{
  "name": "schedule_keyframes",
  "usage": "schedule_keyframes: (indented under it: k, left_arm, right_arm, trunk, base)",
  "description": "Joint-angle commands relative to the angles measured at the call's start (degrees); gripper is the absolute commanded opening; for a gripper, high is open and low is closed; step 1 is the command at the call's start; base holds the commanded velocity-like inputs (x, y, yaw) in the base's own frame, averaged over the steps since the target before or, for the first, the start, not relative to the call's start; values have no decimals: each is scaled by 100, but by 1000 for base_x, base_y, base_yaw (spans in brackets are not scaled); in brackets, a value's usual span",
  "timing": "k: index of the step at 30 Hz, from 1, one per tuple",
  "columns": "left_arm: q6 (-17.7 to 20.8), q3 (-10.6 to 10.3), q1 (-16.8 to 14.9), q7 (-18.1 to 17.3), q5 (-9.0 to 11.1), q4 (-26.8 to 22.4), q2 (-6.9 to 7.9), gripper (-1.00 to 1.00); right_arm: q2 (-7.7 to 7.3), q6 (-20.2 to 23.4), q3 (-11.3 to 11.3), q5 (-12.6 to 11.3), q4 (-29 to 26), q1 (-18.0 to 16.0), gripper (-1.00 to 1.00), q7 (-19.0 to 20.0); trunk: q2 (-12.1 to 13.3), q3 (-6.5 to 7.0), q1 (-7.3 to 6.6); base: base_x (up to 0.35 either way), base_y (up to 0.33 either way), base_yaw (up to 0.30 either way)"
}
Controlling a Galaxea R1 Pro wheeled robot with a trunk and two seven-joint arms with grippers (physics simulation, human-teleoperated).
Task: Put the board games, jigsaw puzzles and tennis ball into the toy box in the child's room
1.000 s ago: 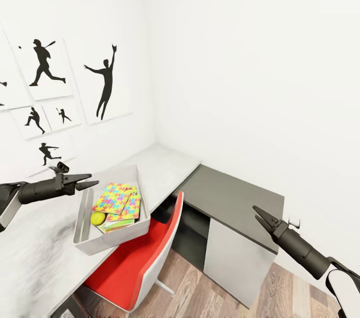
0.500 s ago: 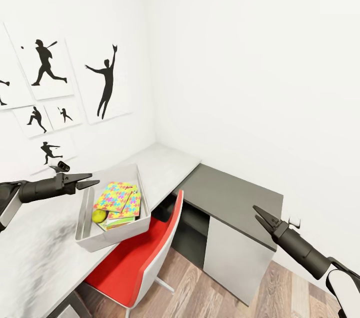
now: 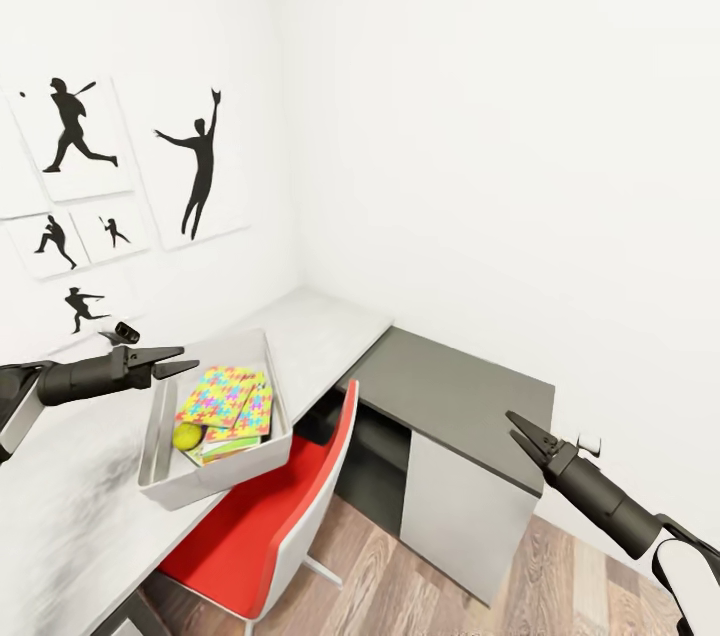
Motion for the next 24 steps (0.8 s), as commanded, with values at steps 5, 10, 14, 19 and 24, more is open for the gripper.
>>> schedule_keyframes:
  k: [5,10,14,19,24]
  left_arm:
    - [61,-22,-5,-22,17,0,9,100]
    - [61,-15,-5,-22,17,1,9,100]
    - [61,-20,-5,-22,17,-1,4,100]
    - [61,-21,-5,-22,17,-1,9,100]
    - [61,-22,-5,-22,17,-1,9,100]
  right_arm:
    - [1,40,-6,-20,6,-7,100,5]
    - [1,40,-6,-13,7,-7,100,2]
    - [1,39,-6,-10,7,-7,100,-2]
    - [1,33,-6,-10,7,-7,100,-12]
    - [1,32,-1,-11,7,-7,100,-38]
  trunk:
    - [-13,-13,4]
    - [-13,-13,4]
    - [-13,-13,4]
    - [-13,-13,4]
    - [-13,-13,4]
  base:
    - [0,0,-265]
    - [0,0,-278]
    - [0,0,-280]
    - [0,0,-280]
    - [0,0,-280]
